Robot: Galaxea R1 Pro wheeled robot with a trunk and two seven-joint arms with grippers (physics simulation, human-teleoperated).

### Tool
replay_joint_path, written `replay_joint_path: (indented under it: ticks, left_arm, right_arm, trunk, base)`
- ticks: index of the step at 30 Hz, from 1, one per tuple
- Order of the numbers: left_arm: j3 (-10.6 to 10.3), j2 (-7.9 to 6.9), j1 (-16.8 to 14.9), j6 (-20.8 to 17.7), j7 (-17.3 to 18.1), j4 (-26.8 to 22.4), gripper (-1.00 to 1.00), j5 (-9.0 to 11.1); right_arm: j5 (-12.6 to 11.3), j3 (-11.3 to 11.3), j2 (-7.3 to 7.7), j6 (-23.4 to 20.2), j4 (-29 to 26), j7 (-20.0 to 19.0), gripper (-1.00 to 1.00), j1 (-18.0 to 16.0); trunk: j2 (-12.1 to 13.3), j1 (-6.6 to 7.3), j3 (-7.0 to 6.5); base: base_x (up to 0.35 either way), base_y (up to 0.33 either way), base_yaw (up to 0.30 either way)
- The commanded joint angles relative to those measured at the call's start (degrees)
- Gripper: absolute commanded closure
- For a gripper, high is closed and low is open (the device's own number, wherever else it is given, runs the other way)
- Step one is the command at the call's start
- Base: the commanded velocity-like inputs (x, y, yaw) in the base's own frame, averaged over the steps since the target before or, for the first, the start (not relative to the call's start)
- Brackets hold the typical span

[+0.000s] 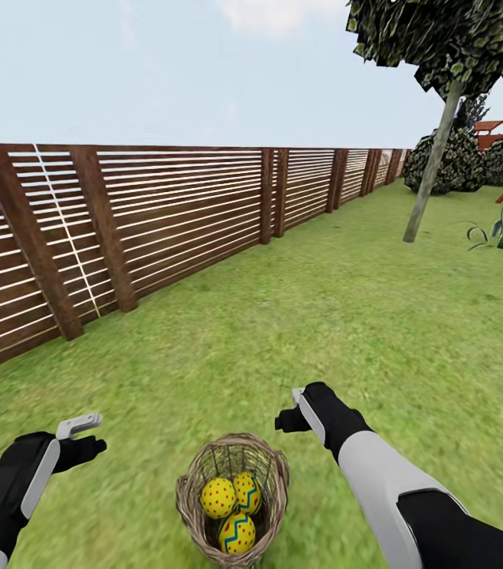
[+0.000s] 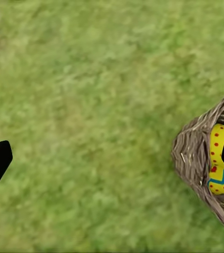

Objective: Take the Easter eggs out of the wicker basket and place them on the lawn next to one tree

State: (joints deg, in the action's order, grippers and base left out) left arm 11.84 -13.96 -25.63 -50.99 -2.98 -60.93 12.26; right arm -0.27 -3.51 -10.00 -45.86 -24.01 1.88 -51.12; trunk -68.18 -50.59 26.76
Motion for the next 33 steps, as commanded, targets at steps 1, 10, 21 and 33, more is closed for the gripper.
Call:
replay_joint_path:
  ticks: [1, 10, 21, 33]
  left_arm:
    - [0.0, -0.08, 0.0, -0.3, -0.3, -0.1, -1.0, 0.5]
    - [-0.1, -0.31, 0.0, 0.7, -0.4, 0.5, -1.0, 0.5]
    - [-0.1, -0.28, 0.0, 1.8, -0.4, 1.9, -1.0, 0.6]
    - [-0.1, -0.28, 0.0, 1.9, -0.4, 2.0, -1.0, 0.6]
  right_arm:
    - [-0.1, -0.2, 0.0, -0.3, -0.1, 0.2, -1.0, 0.0]
    - [-0.2, -0.2, 0.0, -0.2, 0.1, 0.2, -1.0, 0.0]
    - [-0.2, -0.2, 0.0, 0.4, 0.2, 0.2, -1.0, 0.0]
    - [-0.2, -0.2, 0.0, 0.5, 0.1, 0.2, -1.0, 0.0]
  trunk:
    - [-0.5, -0.23, 0.25]
    - [-4.1, -2.2, 1.86]
    - [-8.5, -4.62, 3.84]
    - [-13.3, -7.26, 5.99]
  base:
    - [0.0, 0.0, 0.0]
    - [0.0, 0.0, 0.0]
    - [0.0, 0.0, 0.0]
    - [0.0, 0.0, 0.0]
